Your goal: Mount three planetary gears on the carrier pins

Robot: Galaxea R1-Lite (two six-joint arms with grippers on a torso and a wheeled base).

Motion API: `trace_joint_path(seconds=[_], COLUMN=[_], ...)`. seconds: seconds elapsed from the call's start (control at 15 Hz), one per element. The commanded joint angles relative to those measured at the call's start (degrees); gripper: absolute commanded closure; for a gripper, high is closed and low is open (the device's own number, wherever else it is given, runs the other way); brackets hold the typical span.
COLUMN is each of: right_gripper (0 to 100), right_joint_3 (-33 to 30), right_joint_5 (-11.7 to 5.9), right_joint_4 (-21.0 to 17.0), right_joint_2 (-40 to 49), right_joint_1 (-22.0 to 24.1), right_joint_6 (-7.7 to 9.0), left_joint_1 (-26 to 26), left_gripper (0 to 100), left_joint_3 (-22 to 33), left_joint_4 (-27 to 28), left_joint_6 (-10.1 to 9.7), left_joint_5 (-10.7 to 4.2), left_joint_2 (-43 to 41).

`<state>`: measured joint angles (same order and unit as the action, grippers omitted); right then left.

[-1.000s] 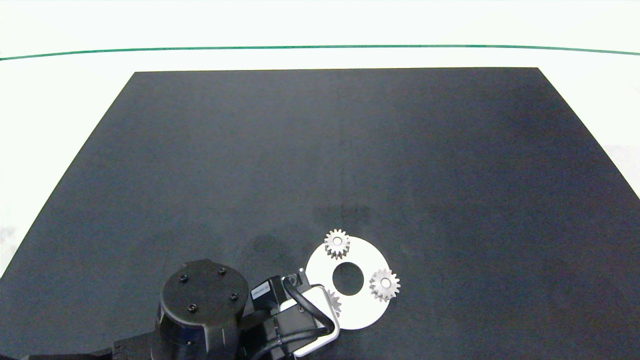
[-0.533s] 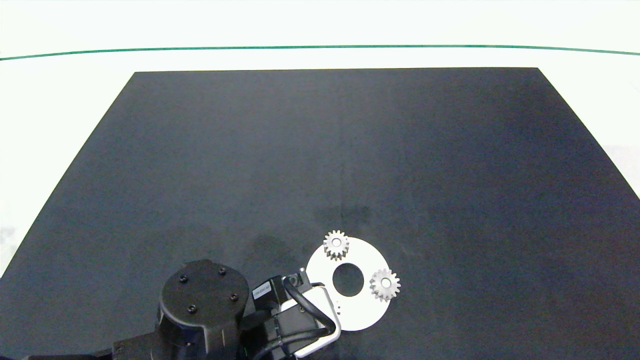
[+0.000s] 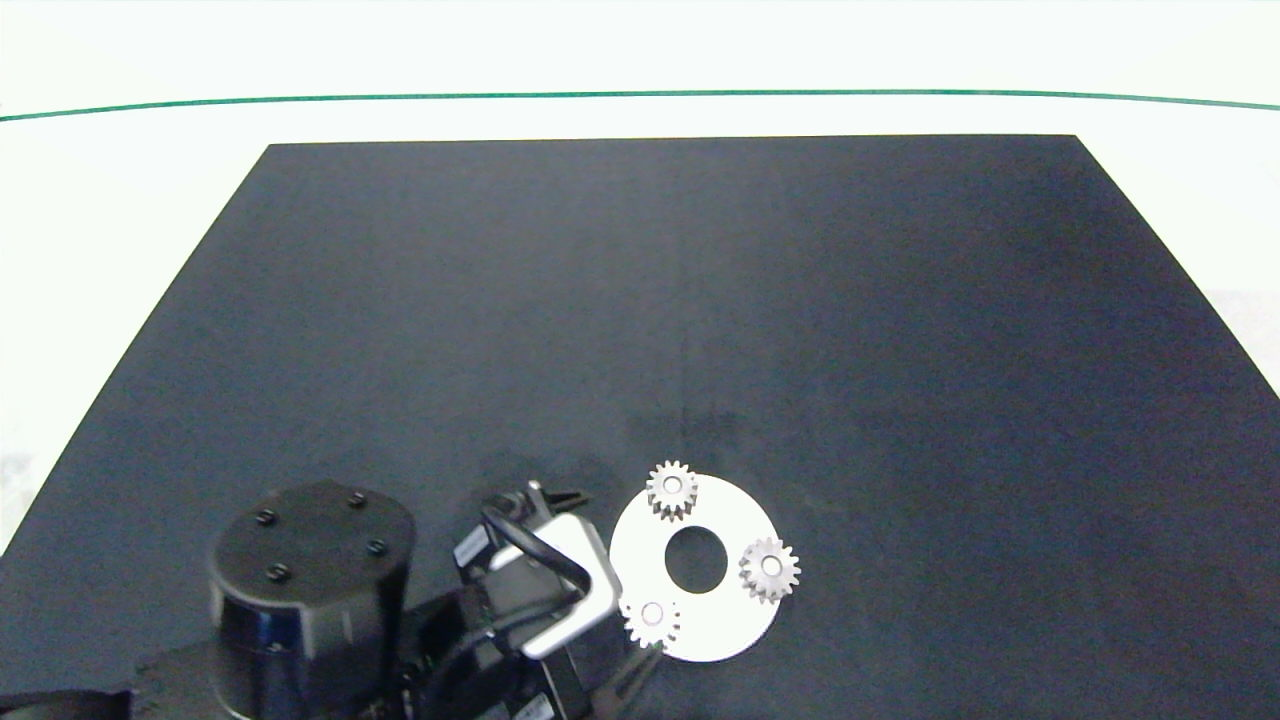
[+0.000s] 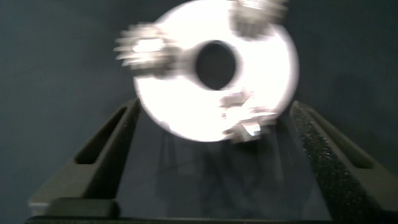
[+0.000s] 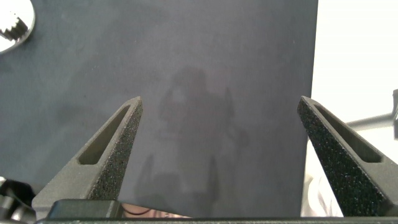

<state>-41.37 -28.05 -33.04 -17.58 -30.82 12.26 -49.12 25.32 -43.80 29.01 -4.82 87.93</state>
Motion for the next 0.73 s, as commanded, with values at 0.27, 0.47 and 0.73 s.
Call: trace_joint_path(seconds=[0.27,0.47,0.73], right_gripper=[0,0,0], right_joint_3=[0.7,2.0,1.8], right_joint_5=[-0.25,-0.25,-0.16], right_joint_4=[0.0,-0.7,-6.3], right_joint_2=[-4.1,1.9,12.6], right_joint_1=[12.9,21.7,28.7], right_joint_6=[-2.07,-0.31,0.83], left_joint_1=[44.1,52.6,51.8], left_gripper=[0,0,0], left_joint_3=[5.6,2.2,-0.2], left_joint_4=[28.4,38.4,48.5], left_joint_6=[-4.14,-5.63,-5.9], left_joint_5=[-0.11,-0.02,0.6], left_joint_2=[-37.0,-53.5,-69.3])
